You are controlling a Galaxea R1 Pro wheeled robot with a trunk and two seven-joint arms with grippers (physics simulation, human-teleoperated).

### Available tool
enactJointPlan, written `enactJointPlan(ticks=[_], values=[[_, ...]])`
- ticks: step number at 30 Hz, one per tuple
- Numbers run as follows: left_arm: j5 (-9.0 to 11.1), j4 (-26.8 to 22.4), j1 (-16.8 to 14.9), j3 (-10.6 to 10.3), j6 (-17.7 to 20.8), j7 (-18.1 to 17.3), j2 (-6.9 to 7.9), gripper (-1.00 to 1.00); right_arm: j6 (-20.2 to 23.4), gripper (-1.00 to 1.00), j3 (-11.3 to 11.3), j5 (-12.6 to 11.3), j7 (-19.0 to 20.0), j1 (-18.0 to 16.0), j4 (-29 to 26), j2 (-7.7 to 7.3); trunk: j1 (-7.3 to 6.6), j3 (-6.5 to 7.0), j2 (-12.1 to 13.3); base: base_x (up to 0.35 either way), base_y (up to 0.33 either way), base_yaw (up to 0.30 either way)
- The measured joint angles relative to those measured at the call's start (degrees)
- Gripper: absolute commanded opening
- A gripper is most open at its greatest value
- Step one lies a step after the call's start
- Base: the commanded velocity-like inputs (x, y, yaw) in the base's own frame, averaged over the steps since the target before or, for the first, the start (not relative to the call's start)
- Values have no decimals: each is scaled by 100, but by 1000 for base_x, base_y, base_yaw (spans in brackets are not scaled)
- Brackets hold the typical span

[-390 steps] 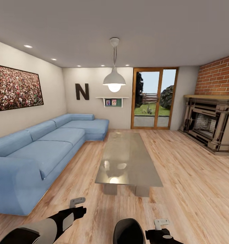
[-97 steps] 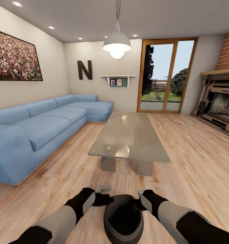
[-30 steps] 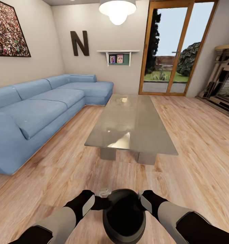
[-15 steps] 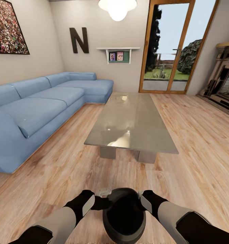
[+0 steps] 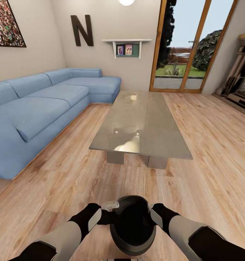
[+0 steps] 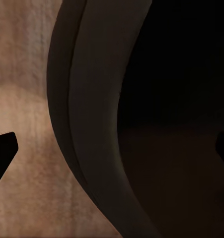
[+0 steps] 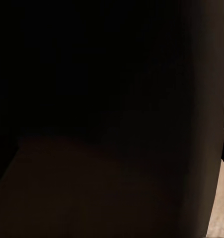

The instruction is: Place each of the two pumpkins and all three candles from the living room inside a cabinet in the living room (use any cabinet), then make sure every cabinet is closed, and position the cauldron so it is next to a table in the living room.

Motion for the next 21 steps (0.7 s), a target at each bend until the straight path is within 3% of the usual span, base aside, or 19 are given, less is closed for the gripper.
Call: enactJointPlan(ticks=[19,20,21], values=[[-8,-3,0,1,-1,-3,0,100,-7,100,33,22,-5,-1,1,-2,10,-89,-5,0,0,0],[-6,-5,0,1,-1,-3,0,100,-7,-100,33,23,-5,-1,2,-2,10,-89,-6,0,0,0],[-6,-6,0,1,0,-3,0,100,-7,-100,33,24,-6,-1,1,-2,10,-89,-6,0,0,0]])
